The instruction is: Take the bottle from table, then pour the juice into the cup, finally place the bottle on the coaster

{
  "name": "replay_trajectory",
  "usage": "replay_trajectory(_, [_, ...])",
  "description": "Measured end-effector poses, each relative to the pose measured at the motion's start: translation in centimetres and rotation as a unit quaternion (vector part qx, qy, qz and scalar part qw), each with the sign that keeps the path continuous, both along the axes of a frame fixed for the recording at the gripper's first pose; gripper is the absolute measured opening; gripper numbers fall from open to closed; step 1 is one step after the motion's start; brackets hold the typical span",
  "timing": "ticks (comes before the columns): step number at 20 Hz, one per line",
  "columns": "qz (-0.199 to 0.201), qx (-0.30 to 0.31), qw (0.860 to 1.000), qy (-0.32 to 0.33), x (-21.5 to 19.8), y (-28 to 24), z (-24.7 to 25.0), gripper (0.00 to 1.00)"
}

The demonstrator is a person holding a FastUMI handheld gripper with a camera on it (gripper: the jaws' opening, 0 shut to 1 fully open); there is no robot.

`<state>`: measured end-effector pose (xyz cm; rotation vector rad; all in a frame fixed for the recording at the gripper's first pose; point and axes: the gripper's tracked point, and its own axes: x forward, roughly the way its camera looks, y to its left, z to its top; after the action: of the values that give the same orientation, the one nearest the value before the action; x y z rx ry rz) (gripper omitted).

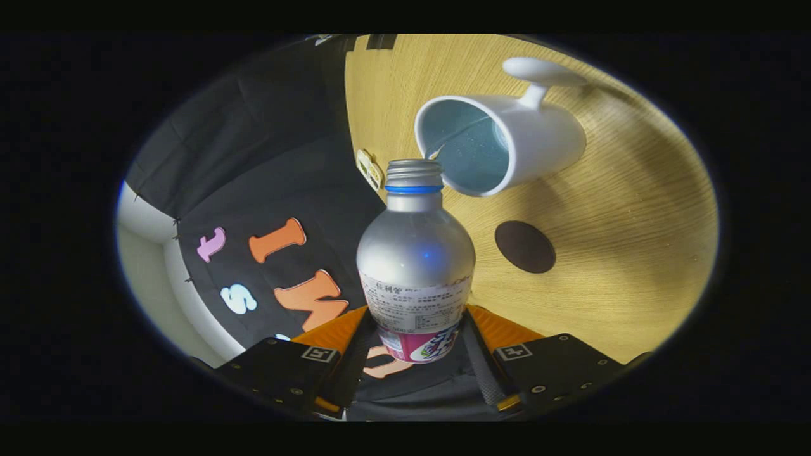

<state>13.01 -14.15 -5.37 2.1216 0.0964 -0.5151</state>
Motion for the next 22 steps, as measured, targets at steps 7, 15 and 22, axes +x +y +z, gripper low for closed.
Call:
replay_trajectory(7, [-0.001, 0.01, 1.0, -0.001, -0.13, 0.42, 0.1, 0.76])
replay_trajectory(15, [-0.011, 0.018, 1.0, -0.001, -0.48, -0.2, 0.14, 0.76])
replay_trajectory(22, [-0.013, 0.026, 1.0, -0.008, -0.63, -0.1, 0.63, 0.76])
